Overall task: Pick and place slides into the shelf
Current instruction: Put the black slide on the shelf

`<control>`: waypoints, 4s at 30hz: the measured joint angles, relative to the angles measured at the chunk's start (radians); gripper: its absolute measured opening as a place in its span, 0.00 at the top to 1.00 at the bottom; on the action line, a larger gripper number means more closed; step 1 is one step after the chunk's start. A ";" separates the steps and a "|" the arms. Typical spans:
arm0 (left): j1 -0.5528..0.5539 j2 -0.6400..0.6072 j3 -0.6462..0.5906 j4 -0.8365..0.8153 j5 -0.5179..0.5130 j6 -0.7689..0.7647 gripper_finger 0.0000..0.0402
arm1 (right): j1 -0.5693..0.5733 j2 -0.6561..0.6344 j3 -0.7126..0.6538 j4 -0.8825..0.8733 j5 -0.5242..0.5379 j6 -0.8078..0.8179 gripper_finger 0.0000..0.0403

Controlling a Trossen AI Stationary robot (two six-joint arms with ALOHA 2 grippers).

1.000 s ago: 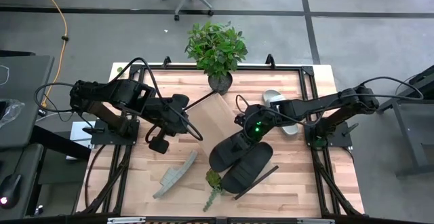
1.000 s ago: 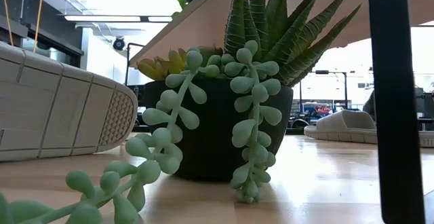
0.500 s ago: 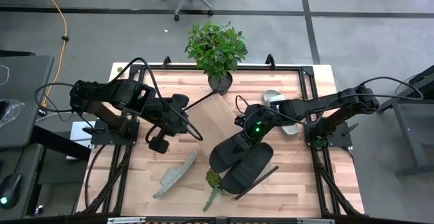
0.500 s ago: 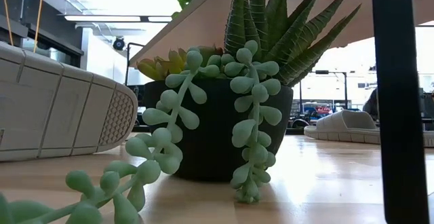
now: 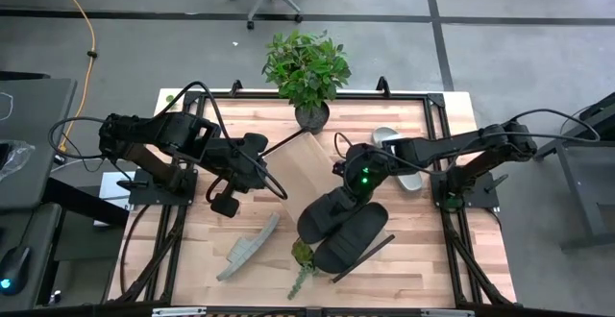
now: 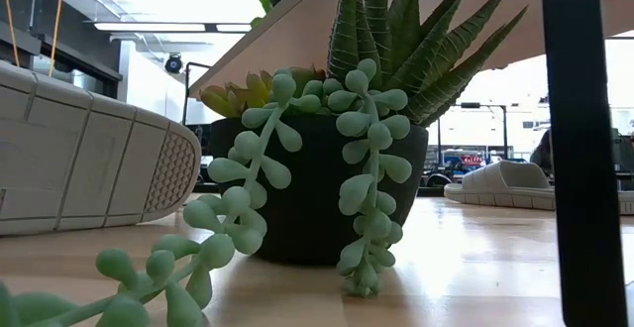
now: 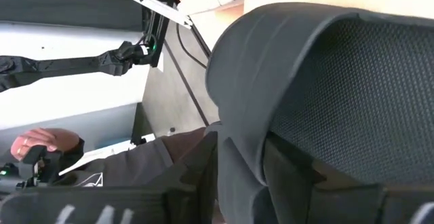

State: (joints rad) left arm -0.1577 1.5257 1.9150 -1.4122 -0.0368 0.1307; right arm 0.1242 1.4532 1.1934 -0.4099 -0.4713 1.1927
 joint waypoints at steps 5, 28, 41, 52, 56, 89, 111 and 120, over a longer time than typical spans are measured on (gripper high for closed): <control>0.000 0.000 0.000 0.000 0.000 0.002 0.99 | -0.015 -0.001 0.000 -0.009 0.000 -0.022 0.74; 0.000 0.000 0.000 -0.005 0.000 0.030 0.99 | -0.004 -0.102 0.000 -0.093 0.084 0.003 0.74; 0.000 0.000 0.000 -0.002 -0.024 0.029 0.99 | -0.042 -0.196 0.001 -0.440 0.438 -0.048 0.74; 0.000 0.000 0.000 0.001 -0.027 0.007 0.99 | -0.125 -0.100 0.001 -0.442 0.412 -0.145 0.74; 0.000 0.000 0.000 0.001 -0.027 0.003 0.99 | -0.139 -0.096 0.000 -0.443 0.388 -0.166 0.74; 0.000 0.000 0.000 -0.004 -0.027 0.033 0.99 | -0.139 -0.090 0.000 -0.384 0.285 -0.225 0.74; 0.000 0.000 0.000 0.021 -0.035 0.007 0.99 | -0.056 -0.090 0.000 -0.145 0.155 -0.214 0.74; -0.029 0.070 0.000 0.099 0.029 -0.005 0.99 | -0.045 -0.090 0.000 -0.097 0.183 -0.212 0.74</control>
State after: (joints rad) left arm -0.1865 1.5959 1.9152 -1.3137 -0.0077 0.1261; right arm 0.0797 1.3632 1.1931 -0.5073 -0.2886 0.9808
